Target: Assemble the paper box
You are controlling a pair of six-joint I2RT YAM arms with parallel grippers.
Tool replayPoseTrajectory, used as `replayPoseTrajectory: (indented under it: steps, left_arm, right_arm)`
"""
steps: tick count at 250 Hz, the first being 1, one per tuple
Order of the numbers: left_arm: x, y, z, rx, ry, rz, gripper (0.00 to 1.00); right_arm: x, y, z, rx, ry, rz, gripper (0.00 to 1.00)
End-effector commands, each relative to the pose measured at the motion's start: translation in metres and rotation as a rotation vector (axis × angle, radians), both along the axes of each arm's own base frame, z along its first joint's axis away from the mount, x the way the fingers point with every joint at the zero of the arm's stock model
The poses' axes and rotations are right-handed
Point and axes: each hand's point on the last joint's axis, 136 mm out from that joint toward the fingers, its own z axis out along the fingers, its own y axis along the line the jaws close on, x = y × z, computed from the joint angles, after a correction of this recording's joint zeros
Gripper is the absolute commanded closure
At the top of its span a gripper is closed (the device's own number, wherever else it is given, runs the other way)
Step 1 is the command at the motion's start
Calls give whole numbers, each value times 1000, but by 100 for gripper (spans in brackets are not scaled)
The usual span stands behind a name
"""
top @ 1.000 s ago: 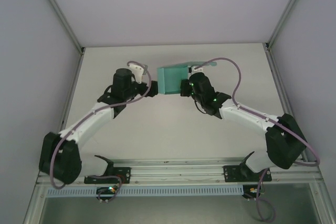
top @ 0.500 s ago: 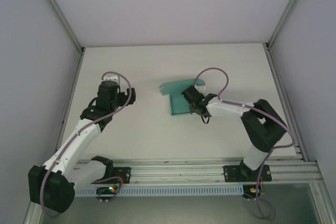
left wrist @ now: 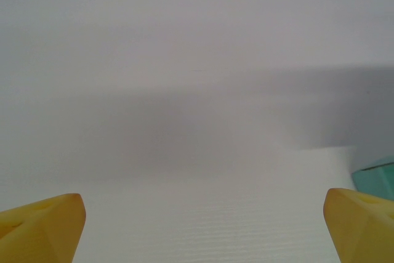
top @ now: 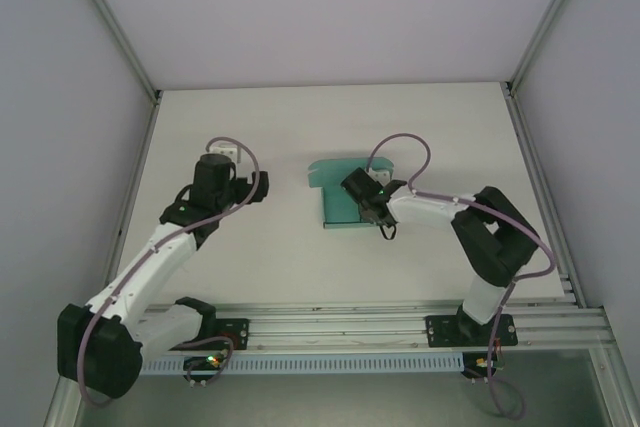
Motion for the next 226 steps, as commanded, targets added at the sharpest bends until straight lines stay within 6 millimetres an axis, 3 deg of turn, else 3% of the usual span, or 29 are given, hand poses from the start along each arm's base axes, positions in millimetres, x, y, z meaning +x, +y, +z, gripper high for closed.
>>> replayPoseTrajectory:
  steps: [1, 43, 70, 95, 120, 146, 174, 226]
  left_arm:
    - [5, -26, 10, 2, -42, -119, 0]
    - [6, -66, 11, -27, -27, -325, 0]
    - [7, -94, 12, -25, -29, -490, 0]
    - [8, -115, 12, -16, -15, -625, 3]
    - [6, -133, 7, -3, -3, -742, 9]
    - [3, -147, -3, 12, 20, -845, 17]
    - [5, -156, -15, 51, 47, -919, 27]
    - [9, -166, -21, 104, 71, -972, 65]
  right_arm:
    - [0, 1, 29, 52, -77, 10, 33]
    - [3, -4, 74, 69, -194, 139, 18]
    - [2, 12, 98, 126, -214, 450, 0]
    - [9, 10, 117, 104, -256, 638, 0]
    - [23, -1, 128, 141, -259, 717, 0]
    - [19, 6, 131, 197, -190, 897, 0]
    - [29, 8, 113, 156, -113, 984, 2]
    - [46, 2, 92, 139, 22, 956, 19]
